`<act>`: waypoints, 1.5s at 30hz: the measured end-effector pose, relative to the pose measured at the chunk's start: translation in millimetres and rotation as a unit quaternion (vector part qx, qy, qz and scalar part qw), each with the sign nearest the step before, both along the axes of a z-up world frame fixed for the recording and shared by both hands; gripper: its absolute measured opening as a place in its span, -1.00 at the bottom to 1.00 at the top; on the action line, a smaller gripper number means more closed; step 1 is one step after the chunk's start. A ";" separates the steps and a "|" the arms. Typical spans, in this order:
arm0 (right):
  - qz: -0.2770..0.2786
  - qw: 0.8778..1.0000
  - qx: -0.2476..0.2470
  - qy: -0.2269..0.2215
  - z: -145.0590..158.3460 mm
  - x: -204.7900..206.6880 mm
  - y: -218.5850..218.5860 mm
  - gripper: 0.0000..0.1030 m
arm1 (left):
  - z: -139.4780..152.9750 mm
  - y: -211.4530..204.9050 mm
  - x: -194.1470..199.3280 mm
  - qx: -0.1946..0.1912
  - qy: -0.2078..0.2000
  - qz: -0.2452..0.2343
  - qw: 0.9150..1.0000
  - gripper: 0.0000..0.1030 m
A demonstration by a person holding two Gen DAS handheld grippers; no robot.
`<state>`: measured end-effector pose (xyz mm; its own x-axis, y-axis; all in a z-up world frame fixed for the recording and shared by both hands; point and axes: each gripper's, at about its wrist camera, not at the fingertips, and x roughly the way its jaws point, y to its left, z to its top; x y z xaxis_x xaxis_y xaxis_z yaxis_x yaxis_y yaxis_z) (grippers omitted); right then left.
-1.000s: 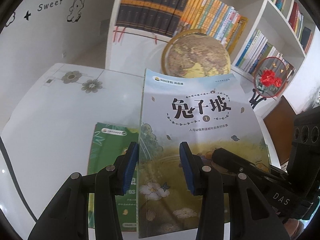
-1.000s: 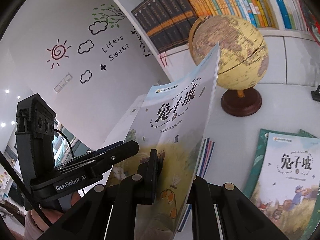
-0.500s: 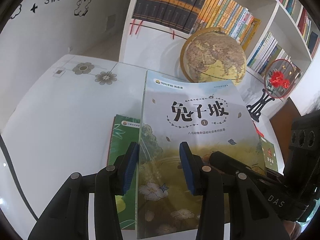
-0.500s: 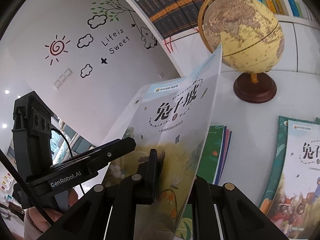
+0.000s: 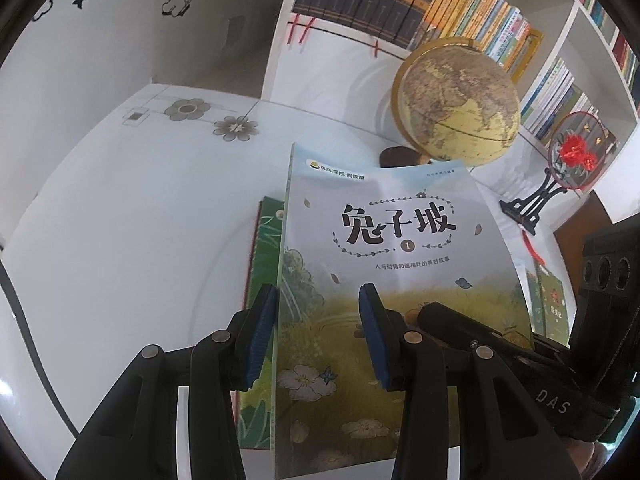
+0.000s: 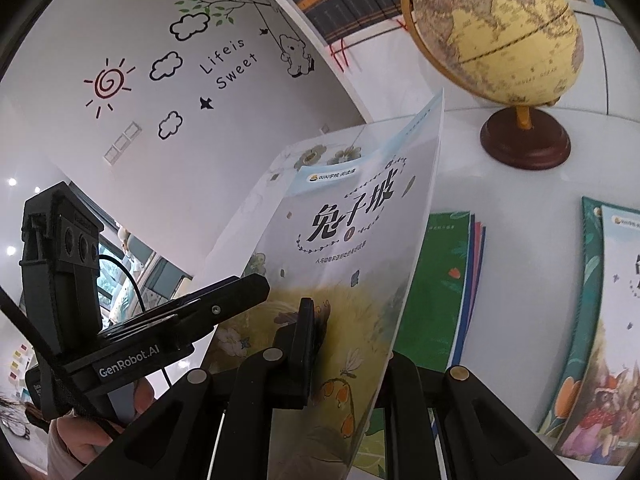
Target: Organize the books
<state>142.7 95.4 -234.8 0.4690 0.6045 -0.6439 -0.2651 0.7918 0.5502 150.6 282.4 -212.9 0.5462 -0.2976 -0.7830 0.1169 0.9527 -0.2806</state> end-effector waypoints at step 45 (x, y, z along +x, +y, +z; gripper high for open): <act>-0.124 0.985 -0.023 0.120 -39.1 -7.3 -50.3 -0.02 | -33.5 3.6 10.3 -0.002 0.049 0.069 0.996 -0.21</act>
